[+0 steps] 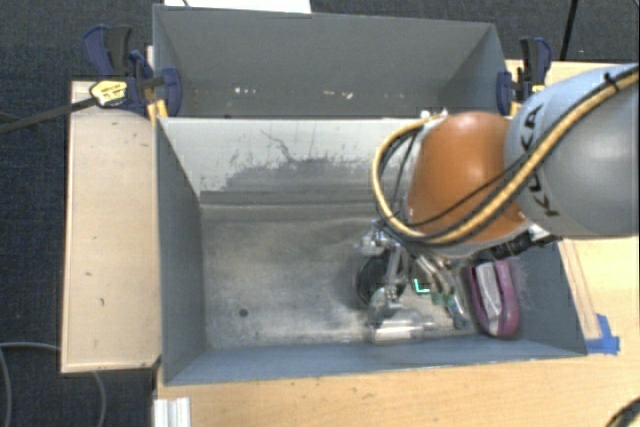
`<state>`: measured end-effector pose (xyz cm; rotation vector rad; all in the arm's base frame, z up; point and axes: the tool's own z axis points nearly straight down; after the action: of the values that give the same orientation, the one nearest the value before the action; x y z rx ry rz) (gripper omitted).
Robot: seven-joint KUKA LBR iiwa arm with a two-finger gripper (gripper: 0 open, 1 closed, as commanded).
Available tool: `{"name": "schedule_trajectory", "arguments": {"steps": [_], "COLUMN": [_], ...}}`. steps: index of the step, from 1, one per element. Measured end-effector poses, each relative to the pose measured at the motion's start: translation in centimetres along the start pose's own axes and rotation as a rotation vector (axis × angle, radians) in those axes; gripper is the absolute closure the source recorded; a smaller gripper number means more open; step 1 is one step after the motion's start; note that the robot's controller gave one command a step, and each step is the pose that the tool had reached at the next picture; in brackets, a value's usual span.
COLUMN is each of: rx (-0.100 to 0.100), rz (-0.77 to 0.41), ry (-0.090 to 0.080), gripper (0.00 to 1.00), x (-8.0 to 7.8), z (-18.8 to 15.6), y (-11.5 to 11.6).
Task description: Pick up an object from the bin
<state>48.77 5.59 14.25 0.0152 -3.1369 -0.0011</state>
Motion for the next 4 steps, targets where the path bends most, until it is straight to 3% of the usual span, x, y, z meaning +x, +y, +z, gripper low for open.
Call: {"name": "schedule_trajectory", "arguments": {"steps": [1, 2, 3, 4], "rx": [-0.007, 0.001, -0.002, -0.003], "rz": [-0.187, -0.252, -0.267, -0.124], "ry": [0.008, -0.010, -0.004, -0.005], "gripper": [0.00, 0.00, 0.00, 0.00], "x": [-1.0, -1.2, -0.5, -1.6], "z": [6.5, 4.1, 4.3, 7.0], "y": [-8.0, -7.7, -10.1, -10.5]}}
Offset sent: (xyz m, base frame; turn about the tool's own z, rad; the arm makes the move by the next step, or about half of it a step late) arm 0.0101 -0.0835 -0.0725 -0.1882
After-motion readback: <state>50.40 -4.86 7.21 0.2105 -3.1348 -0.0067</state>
